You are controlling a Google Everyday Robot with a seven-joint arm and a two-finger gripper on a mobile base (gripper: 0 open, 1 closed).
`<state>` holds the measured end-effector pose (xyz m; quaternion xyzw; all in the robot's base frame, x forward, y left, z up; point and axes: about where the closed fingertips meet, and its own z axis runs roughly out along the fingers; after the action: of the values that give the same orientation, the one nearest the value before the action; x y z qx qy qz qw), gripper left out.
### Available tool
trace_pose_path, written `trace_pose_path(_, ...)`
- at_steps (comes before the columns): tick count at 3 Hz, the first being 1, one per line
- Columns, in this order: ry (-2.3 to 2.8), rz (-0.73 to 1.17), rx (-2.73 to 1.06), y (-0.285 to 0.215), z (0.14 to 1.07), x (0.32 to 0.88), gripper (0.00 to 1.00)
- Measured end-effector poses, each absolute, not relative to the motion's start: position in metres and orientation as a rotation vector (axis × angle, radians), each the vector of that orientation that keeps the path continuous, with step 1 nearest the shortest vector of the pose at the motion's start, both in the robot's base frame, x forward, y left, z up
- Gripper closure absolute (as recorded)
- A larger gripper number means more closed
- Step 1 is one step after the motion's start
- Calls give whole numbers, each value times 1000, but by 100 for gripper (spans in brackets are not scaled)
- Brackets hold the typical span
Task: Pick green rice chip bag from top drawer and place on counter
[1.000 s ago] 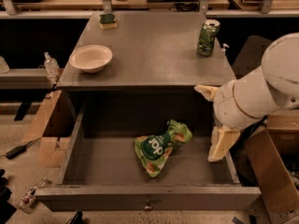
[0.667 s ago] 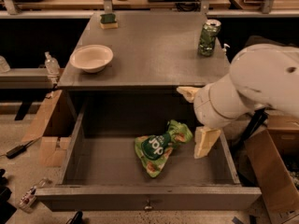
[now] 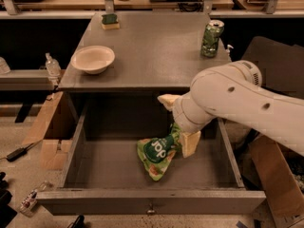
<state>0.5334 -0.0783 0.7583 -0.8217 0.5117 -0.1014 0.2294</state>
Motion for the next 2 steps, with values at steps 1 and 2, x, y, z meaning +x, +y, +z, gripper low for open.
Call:
trace_pose_path(1,1335,-318,-2324,-69,735,536,0)
trace_pose_path(2,1254,-337,-2390,-53,708,531,0)
